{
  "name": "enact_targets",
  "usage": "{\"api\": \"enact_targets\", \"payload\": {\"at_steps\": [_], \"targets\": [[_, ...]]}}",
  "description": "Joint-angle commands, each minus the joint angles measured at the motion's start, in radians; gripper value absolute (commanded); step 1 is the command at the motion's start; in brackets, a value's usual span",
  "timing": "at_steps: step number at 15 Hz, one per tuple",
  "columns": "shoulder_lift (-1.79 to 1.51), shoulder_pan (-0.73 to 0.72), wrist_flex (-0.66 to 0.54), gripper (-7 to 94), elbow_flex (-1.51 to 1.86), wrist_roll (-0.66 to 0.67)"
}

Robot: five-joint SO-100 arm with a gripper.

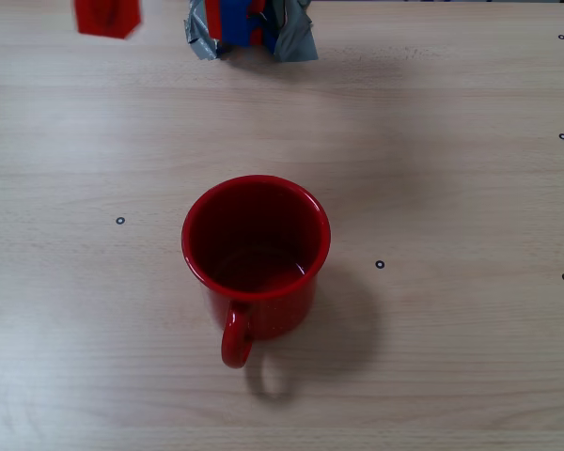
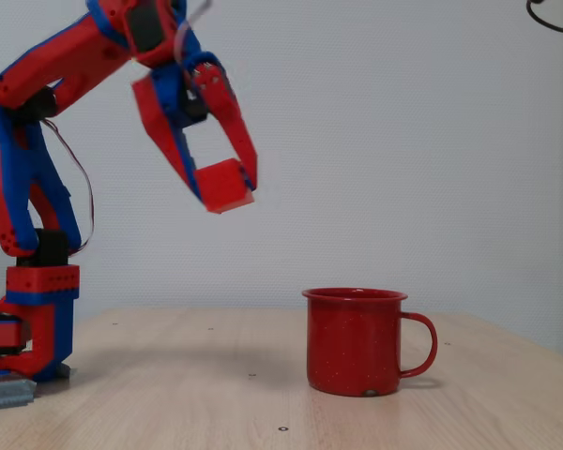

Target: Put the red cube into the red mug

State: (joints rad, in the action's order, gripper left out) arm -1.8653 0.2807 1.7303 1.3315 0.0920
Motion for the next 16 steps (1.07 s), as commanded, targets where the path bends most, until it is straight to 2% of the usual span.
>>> {"api": "enact_targets", "payload": {"at_steps": [1,4,7,13,16], "targets": [[-0.018,-0.081,-0.037,0,-0.072,-0.055],[0.112,-0.213,-0.058,0,-0.250,-0.158],[0.282,-0.287,-0.130,0,-0.385,-0.227],[0.537,-0.390,-0.275,0,-0.437,-0.281],[0.600,-0.402,-0.291,0,-0.437,-0.293]]}}
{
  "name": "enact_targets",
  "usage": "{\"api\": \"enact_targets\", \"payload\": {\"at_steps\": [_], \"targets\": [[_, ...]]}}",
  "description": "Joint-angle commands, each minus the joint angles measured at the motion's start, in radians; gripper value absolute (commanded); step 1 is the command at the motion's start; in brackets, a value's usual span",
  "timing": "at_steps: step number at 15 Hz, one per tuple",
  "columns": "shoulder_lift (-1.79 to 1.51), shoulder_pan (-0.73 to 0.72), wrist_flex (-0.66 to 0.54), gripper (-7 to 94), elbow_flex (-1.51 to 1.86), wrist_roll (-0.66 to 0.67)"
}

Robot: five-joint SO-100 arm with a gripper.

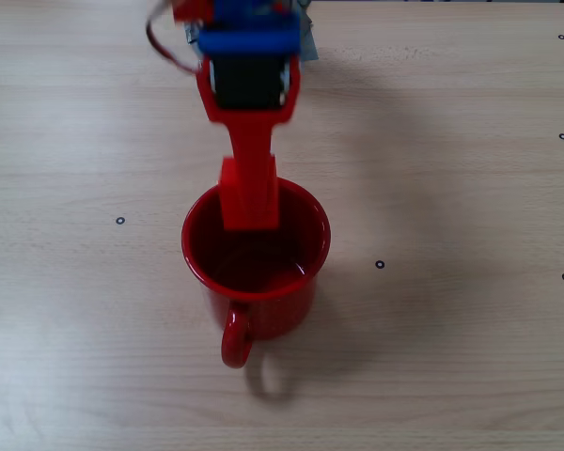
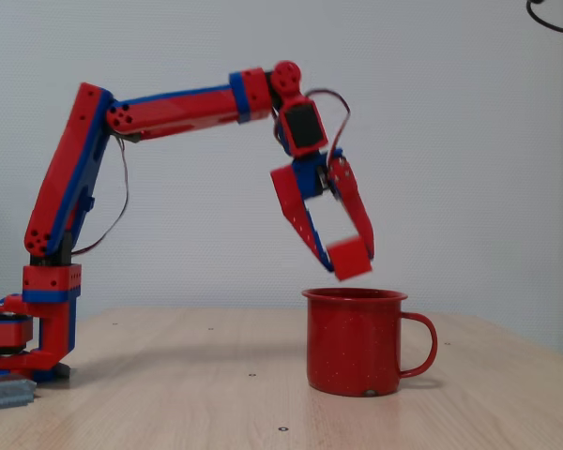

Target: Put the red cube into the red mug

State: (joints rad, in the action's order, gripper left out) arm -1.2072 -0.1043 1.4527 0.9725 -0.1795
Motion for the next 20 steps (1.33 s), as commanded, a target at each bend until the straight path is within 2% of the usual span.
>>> {"api": "enact_targets", "payload": {"at_steps": [1,12,15,16,20], "targets": [[-0.046,-0.012,-0.012,0,-0.077,-0.015],[0.006,-0.002,-0.008,1,-0.069,0.018],[-0.014,0.008,-0.006,39,-0.038,0.003],[-0.021,0.011,0.002,46,-0.038,0.002],[-0.054,0.026,0.000,49,-0.038,0.017]]}}
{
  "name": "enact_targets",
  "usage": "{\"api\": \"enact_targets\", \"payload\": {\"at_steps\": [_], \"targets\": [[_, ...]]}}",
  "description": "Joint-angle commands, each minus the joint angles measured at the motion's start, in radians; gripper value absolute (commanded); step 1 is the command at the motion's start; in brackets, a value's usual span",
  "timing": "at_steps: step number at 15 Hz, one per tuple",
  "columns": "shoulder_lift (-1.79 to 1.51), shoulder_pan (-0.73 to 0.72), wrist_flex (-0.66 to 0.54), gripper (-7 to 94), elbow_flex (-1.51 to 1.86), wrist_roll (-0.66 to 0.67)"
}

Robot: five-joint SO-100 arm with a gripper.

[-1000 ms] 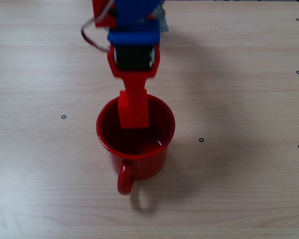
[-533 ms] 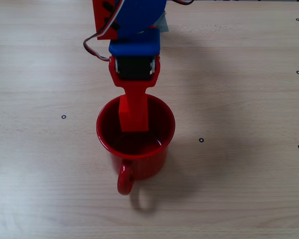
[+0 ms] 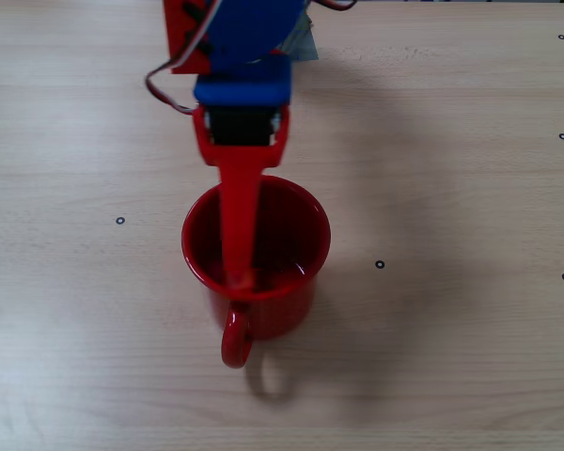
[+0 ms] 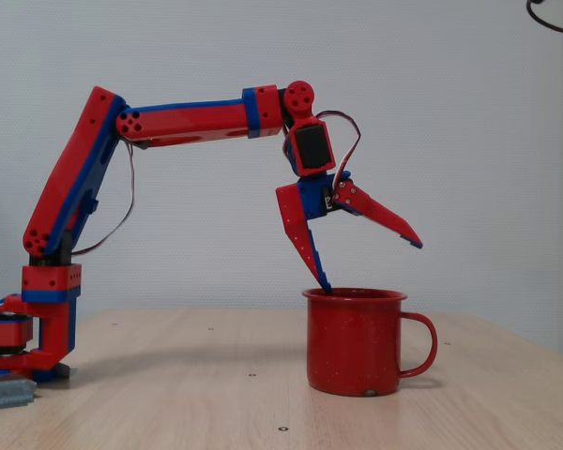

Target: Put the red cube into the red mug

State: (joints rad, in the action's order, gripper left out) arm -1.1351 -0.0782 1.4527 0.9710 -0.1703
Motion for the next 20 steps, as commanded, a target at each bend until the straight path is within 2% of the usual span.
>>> {"api": "enact_targets", "payload": {"at_steps": [1,7,8,9,10,11,17,20], "targets": [[-0.132,0.002,0.003,49,-0.035,0.011],[-0.201,0.012,-0.008,49,0.000,0.034],[-0.224,0.017,-0.011,45,0.002,0.037],[-0.249,0.021,-0.017,37,0.002,0.032],[-0.273,0.028,-0.028,11,0.003,0.034],[-0.296,0.032,-0.025,0,0.008,0.038],[-0.551,0.055,-0.091,0,0.176,0.095],[-0.742,0.077,-0.169,0,0.322,0.137]]}}
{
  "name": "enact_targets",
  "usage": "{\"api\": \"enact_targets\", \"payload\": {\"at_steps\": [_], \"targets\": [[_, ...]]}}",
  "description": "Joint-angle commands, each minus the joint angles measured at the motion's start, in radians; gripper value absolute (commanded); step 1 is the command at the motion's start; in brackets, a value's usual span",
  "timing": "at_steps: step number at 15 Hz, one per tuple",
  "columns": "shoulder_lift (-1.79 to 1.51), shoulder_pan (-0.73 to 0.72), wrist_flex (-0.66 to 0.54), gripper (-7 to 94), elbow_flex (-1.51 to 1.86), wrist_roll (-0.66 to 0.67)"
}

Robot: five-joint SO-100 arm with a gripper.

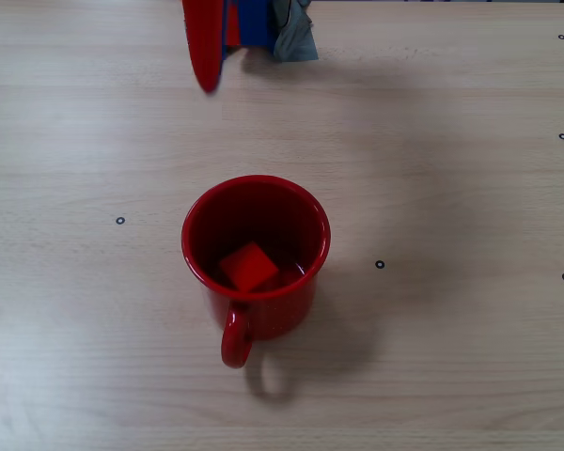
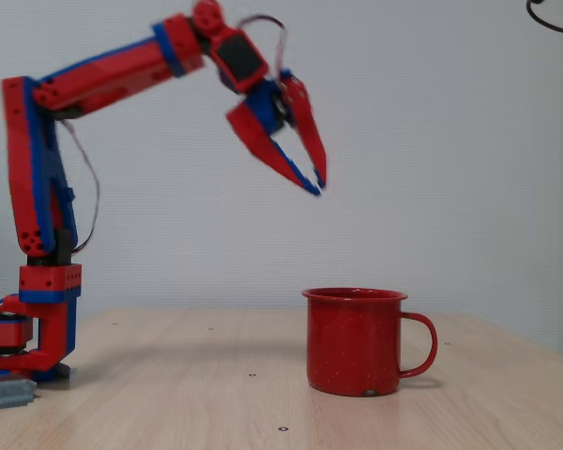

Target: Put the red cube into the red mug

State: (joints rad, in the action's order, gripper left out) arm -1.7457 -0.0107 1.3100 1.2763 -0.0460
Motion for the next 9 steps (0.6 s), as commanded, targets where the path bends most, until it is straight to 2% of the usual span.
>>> {"api": "enact_targets", "payload": {"at_steps": [1,9], "targets": [[-0.213,0.017,-0.057,0,0.087,0.028],[-0.925,0.018,-0.204,0,0.755,0.120]]}}
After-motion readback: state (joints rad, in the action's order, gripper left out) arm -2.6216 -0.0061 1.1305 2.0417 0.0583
